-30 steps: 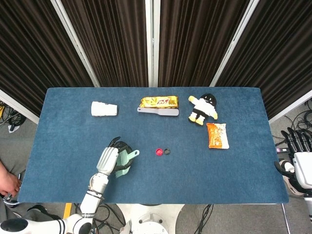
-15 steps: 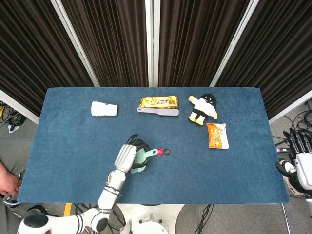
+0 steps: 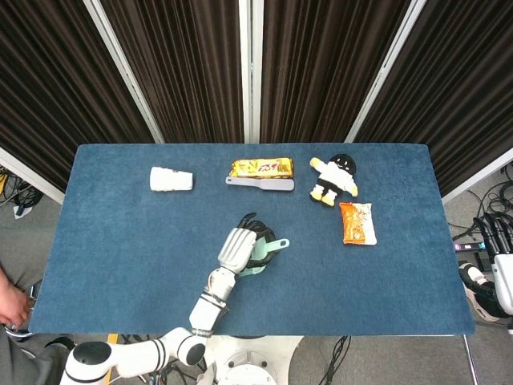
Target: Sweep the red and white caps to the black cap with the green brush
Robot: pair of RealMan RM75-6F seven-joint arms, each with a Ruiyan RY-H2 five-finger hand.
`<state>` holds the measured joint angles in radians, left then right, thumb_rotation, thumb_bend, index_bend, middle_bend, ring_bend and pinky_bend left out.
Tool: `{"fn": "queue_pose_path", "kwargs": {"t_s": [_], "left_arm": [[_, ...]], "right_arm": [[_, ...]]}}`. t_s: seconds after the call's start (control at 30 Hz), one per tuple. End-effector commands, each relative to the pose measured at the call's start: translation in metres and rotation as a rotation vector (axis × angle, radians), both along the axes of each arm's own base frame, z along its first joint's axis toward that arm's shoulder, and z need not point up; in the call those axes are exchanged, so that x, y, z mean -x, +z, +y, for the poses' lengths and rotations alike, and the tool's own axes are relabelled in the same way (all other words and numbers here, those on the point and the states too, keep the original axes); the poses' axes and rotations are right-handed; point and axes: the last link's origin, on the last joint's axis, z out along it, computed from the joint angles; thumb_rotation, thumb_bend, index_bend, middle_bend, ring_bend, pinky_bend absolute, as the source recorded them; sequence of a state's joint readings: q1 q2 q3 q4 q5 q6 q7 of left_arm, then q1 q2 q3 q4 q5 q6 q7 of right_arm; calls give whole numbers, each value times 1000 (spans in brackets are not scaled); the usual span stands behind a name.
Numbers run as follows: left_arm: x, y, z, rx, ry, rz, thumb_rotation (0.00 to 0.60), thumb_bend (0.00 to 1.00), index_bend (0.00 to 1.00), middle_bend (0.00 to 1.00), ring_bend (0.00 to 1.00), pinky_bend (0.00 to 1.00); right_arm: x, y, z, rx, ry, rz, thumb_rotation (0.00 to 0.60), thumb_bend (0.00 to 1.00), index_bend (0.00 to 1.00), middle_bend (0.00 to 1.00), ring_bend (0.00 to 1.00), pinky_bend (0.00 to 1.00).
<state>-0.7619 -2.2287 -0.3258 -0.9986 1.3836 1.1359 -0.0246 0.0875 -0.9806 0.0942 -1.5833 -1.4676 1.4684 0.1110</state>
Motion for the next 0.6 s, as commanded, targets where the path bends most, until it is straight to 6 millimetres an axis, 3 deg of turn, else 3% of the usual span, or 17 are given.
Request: {"fn": "queue_pose_path", "kwargs": {"t_s": [0.03, 0.4, 0.5, 0.6], "left_arm": [[-9, -6, 4, 7, -12, 11, 600, 457, 525, 547, 303, 121], [-36, -12, 17, 42, -31, 3, 600, 458, 525, 547, 303, 120], [-33, -8, 20, 20, -17, -14, 600, 458, 525, 547, 303, 120], [-20, 10, 28, -2, -21, -35, 600, 459, 526, 547, 303, 120]], "right_arm": [[1, 1, 1, 2, -3, 0, 600, 158, 0, 12, 0, 0], [4, 3, 4, 16, -15, 3, 600, 157, 0, 12, 0, 0], [4, 5, 5, 21, -14, 2, 600, 157, 0, 13, 0, 0], [3, 6, 5, 25, -11, 0, 600, 158, 0, 13, 0, 0]]}}
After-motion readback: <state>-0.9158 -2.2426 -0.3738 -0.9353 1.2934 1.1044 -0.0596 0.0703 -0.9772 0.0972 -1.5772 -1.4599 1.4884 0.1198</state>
